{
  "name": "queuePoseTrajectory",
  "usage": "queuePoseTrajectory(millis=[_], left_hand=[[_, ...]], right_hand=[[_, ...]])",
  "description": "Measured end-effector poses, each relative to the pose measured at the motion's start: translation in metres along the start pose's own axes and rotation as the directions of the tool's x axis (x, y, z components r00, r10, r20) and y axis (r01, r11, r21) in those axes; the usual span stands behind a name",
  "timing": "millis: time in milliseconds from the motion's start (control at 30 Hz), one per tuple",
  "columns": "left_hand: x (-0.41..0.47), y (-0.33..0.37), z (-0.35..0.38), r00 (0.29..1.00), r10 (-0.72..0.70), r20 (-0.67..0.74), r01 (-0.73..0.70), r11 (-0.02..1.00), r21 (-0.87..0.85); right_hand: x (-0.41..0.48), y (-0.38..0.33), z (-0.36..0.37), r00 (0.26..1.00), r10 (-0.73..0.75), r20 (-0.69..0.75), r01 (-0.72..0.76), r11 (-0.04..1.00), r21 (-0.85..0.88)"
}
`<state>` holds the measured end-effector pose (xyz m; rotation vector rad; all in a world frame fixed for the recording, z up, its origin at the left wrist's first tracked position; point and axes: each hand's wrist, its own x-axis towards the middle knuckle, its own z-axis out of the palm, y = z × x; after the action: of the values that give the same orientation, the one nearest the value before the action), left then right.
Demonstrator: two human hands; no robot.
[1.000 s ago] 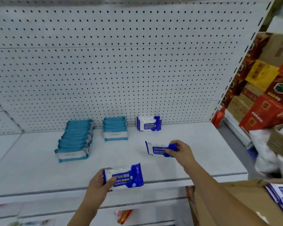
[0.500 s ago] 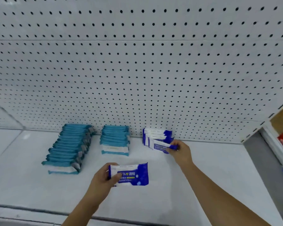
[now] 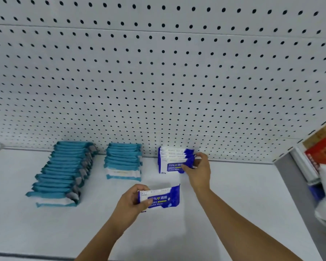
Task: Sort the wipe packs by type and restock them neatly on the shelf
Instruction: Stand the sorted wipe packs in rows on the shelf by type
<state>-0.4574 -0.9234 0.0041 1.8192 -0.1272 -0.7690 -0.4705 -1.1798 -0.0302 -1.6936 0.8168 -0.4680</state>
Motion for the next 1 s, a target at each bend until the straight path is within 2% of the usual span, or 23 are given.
queuePoseTrajectory(millis=[100, 200, 267, 367, 433, 467, 533, 600, 700, 767, 833, 933, 1000], left_hand=[[0.008, 0.003, 0.008, 1.000, 0.017, 0.003, -0.017, 1.000, -0.027], [0.022, 0.006, 0.016, 1.000, 0.029, -0.001, -0.029, 0.997, -0.068], [0.034, 0.009, 0.023, 0.999, 0.053, 0.008, -0.052, 0.995, -0.083], [0.050, 0.012, 0.037, 0.995, 0.102, 0.020, -0.099, 0.987, -0.131], [0.061, 0.013, 0.046, 0.991, 0.130, 0.000, -0.129, 0.983, -0.132], [0.066, 0.012, 0.051, 0.990, 0.141, -0.018, -0.142, 0.982, -0.123], [0.075, 0.011, 0.060, 0.982, 0.164, -0.092, -0.172, 0.982, -0.081], [0.081, 0.011, 0.068, 0.961, 0.164, -0.223, -0.180, 0.982, -0.053], [0.090, 0.013, 0.077, 0.913, 0.153, -0.378, -0.192, 0.979, -0.067], [0.104, 0.011, 0.078, 0.911, 0.113, -0.397, -0.140, 0.989, -0.041], [0.121, 0.007, 0.078, 0.918, 0.092, -0.385, -0.089, 0.996, 0.024], [0.135, 0.001, 0.080, 0.924, 0.188, -0.332, -0.126, 0.972, 0.200], [0.139, 0.001, 0.082, 0.918, 0.275, -0.287, -0.201, 0.944, 0.261]], right_hand=[[0.001, 0.001, -0.002, 0.999, 0.034, 0.032, -0.034, 0.999, 0.017], [-0.006, 0.003, -0.016, 0.997, 0.065, -0.051, -0.064, 0.998, 0.030], [-0.019, 0.001, -0.026, 0.994, 0.089, -0.063, -0.081, 0.991, 0.110], [-0.039, 0.001, -0.035, 0.983, 0.097, 0.155, -0.120, 0.982, 0.147], [-0.043, 0.006, -0.033, 0.946, 0.088, 0.312, -0.104, 0.994, 0.033], [-0.043, 0.010, -0.031, 0.939, 0.092, 0.332, -0.090, 0.996, -0.023], [-0.038, 0.013, -0.027, 0.955, 0.080, 0.285, -0.066, 0.996, -0.058], [-0.030, 0.012, -0.022, 0.982, 0.042, 0.185, -0.028, 0.997, -0.078], [-0.020, 0.004, -0.012, 0.997, -0.060, 0.045, 0.063, 0.995, -0.072], [-0.012, 0.001, -0.008, 0.992, -0.122, 0.011, 0.123, 0.989, -0.078], [-0.005, 0.001, -0.005, 0.997, -0.082, 0.009, 0.083, 0.996, -0.041], [-0.002, 0.008, -0.006, 0.996, 0.049, 0.075, -0.054, 0.997, 0.062], [-0.002, 0.014, -0.007, 0.984, 0.052, 0.172, -0.061, 0.997, 0.050]])
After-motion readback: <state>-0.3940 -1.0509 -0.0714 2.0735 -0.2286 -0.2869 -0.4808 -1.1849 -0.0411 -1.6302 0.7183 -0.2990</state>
